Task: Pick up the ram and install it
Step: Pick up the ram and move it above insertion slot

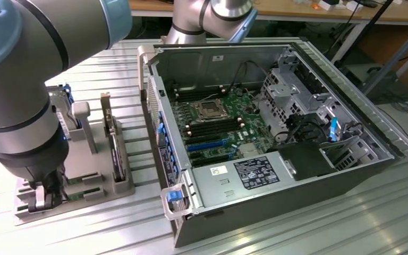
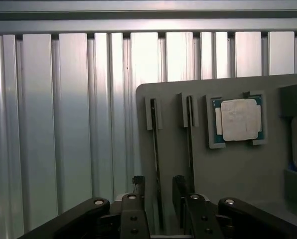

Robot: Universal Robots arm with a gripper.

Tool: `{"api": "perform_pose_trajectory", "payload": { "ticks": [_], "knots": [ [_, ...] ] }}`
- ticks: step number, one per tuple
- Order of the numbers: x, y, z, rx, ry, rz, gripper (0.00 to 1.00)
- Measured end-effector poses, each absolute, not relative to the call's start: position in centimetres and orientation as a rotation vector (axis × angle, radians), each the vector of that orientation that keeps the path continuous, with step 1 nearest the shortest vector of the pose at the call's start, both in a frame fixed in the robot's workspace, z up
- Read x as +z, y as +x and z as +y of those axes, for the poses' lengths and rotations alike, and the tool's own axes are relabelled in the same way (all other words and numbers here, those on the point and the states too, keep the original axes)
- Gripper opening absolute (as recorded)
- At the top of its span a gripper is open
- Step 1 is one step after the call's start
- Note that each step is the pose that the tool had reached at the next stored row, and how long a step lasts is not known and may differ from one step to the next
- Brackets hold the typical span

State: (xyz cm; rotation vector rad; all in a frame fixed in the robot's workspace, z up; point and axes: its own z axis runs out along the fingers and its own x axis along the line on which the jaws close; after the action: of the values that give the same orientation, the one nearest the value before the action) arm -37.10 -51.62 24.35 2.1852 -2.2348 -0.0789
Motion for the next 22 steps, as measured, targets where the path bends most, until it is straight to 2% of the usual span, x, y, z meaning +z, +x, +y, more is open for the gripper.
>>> {"api": "perform_pose_trajectory", "payload": {
  "ticks": [7,22],
  "knots": [
    [21.9,-37.0,-51.6,-0.079,2.204,-2.216,0.36],
    [20.5,-37.0,-51.1,-0.079,2.205,-2.215,0.36]
  ]
}}
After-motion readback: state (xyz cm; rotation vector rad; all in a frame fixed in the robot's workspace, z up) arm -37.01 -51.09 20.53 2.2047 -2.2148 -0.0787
